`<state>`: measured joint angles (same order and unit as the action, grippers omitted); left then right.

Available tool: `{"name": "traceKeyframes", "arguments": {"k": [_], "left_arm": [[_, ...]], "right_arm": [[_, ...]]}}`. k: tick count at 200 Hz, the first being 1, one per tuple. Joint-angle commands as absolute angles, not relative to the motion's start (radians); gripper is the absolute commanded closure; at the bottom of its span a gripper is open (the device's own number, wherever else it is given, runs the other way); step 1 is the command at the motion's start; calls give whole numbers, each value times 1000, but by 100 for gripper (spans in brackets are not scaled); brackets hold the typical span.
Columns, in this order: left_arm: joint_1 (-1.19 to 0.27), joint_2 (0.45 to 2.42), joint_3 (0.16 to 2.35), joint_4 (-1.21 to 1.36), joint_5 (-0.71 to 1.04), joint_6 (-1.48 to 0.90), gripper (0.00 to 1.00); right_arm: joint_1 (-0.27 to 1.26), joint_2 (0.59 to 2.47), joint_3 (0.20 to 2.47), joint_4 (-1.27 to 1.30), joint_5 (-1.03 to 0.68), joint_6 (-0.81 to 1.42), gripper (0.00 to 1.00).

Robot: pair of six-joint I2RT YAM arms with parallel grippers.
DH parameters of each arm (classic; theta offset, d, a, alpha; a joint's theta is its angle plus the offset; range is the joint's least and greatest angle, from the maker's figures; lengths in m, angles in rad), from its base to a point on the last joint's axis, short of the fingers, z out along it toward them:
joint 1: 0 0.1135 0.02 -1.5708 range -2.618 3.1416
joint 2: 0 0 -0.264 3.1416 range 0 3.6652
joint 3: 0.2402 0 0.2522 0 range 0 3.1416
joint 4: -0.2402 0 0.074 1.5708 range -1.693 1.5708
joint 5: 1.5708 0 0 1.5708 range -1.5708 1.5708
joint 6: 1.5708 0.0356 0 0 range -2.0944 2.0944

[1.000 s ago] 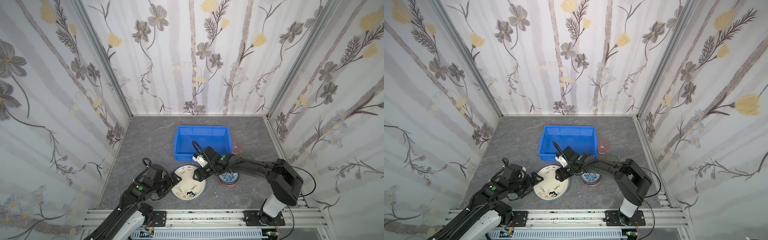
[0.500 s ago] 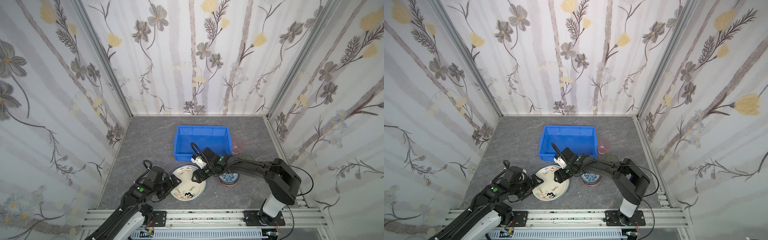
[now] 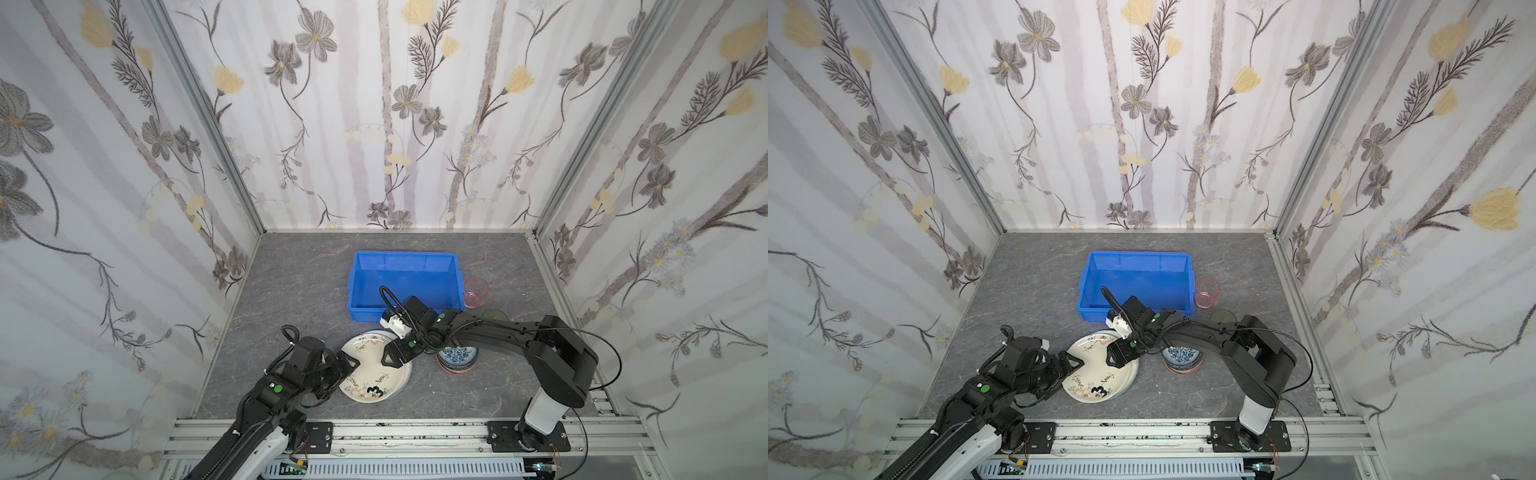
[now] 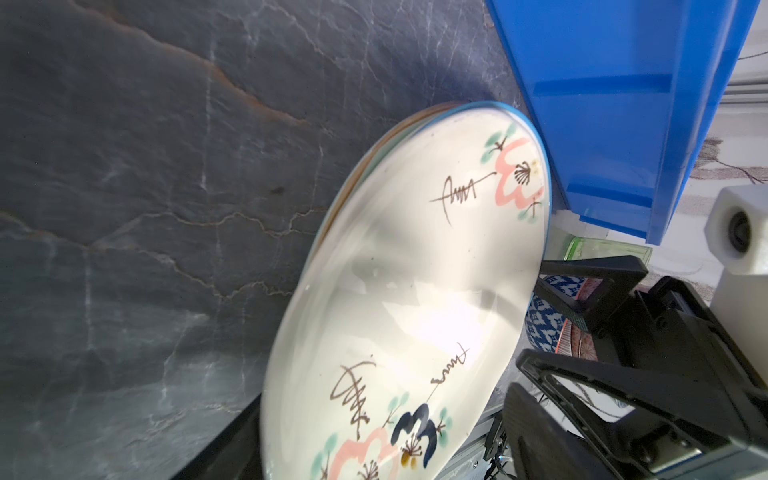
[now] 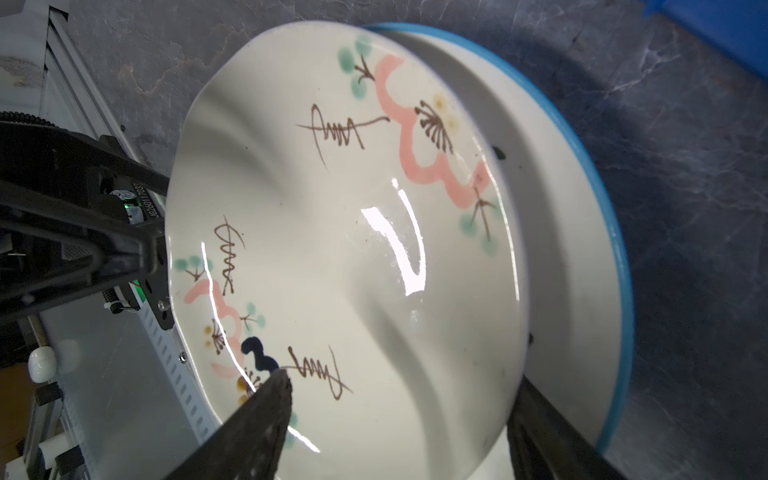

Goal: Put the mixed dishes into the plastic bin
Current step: 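Lower the right gripper onto the top cream flower plate's rim and grip it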

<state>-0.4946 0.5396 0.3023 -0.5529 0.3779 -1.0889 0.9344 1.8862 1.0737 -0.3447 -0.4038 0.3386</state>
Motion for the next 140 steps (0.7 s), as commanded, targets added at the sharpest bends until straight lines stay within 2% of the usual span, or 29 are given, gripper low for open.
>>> {"name": "traceKeyframes", "arguments": {"k": [1,22,51,97,140], "left_arm": [[-493,524,299,-514,385,-1112,24],[-494,512,297,-515,386,-1117,30],[-494,507,299,-516,385,-1104,47],[-494,535,328,-518,378,-1086,56],[-493,546,348,-518,374,-1082,70]], "right_arm": [[940,1894,1085,-272,-489,342,22],[940,1897,1088,-278,-477,339,22],[940,1902,1088,-281,-476,337,22],[940,1894,1081,-283,-469,333,22],[941,1893,1082,-283,-466,331,22]]}}
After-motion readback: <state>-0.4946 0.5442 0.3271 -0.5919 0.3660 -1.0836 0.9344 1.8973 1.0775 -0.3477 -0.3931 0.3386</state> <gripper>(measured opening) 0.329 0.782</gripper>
